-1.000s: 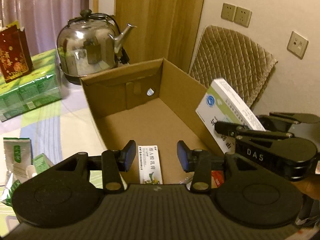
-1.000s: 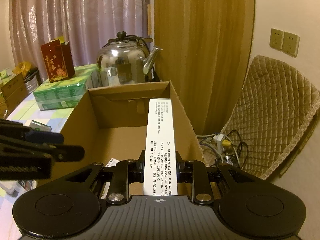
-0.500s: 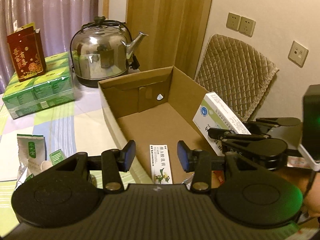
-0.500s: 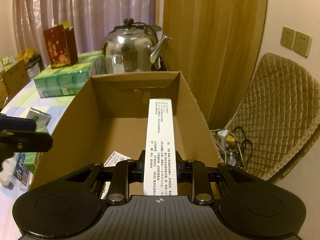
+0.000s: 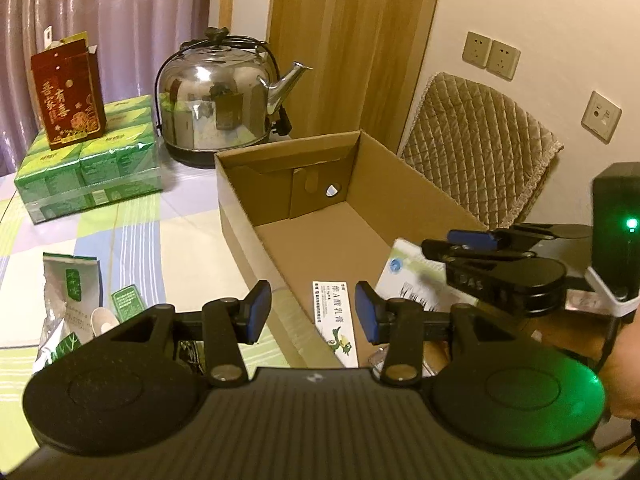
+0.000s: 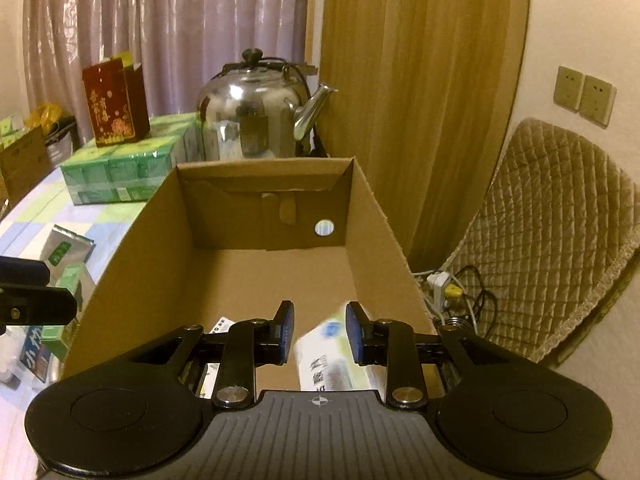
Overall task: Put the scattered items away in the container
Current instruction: 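Open both tools to drop the white boxes into the cardboard box, then move both tools back toward the remaining items on the table, then lower the right tool onto the clear plastic box and close it, then grasp the white square night light with the left tool while the right tool holds the clear box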
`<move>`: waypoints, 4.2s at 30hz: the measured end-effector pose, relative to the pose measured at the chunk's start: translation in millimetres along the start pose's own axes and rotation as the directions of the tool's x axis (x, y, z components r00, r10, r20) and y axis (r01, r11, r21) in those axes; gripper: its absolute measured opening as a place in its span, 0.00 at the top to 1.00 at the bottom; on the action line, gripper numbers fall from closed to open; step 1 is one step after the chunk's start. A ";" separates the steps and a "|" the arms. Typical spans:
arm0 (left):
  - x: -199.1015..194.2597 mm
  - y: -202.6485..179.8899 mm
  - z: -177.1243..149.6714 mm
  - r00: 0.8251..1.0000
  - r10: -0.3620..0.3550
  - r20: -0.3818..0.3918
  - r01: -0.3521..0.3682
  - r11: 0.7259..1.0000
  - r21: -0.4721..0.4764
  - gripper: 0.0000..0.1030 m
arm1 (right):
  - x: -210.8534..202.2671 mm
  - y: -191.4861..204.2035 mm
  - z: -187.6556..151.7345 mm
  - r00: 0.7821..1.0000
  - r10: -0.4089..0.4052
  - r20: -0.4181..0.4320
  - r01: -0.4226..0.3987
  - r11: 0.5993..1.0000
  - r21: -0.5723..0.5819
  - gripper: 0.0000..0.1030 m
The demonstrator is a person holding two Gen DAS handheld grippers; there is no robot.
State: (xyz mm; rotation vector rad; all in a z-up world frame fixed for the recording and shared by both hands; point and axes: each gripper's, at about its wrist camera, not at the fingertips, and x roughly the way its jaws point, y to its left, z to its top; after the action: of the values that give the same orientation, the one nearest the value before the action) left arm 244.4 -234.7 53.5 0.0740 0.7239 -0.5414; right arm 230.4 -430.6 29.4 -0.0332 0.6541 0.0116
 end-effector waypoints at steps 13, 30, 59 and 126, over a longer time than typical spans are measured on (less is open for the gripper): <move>-53.6 23.6 -31.2 0.999 0.039 0.022 -0.037 0.997 -0.068 0.60 | -79.7 39.6 -13.6 0.994 0.074 0.086 -0.076 0.997 0.024 0.48; -167.4 97.9 -140.9 0.974 0.222 -0.053 -0.228 0.954 -0.196 0.23 | -156.8 144.7 -48.3 0.960 0.252 0.126 -0.251 0.968 -0.019 0.08; -185.3 156.8 -186.0 0.951 0.289 -0.110 -0.309 0.900 -0.307 0.05 | -135.9 218.6 -97.9 0.947 0.320 -0.031 -0.321 0.938 -0.131 0.07; -10.8 136.1 -141.8 0.935 0.352 -0.045 -0.328 0.906 0.267 0.17 | 28.8 226.2 -70.5 0.942 0.304 -0.141 -0.321 0.939 -0.125 0.74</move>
State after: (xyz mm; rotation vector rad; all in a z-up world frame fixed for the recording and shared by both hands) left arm 218.6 -77.7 -62.5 0.4621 0.7081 -0.2929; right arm 205.5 -206.9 -50.2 -0.0718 0.7722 0.3690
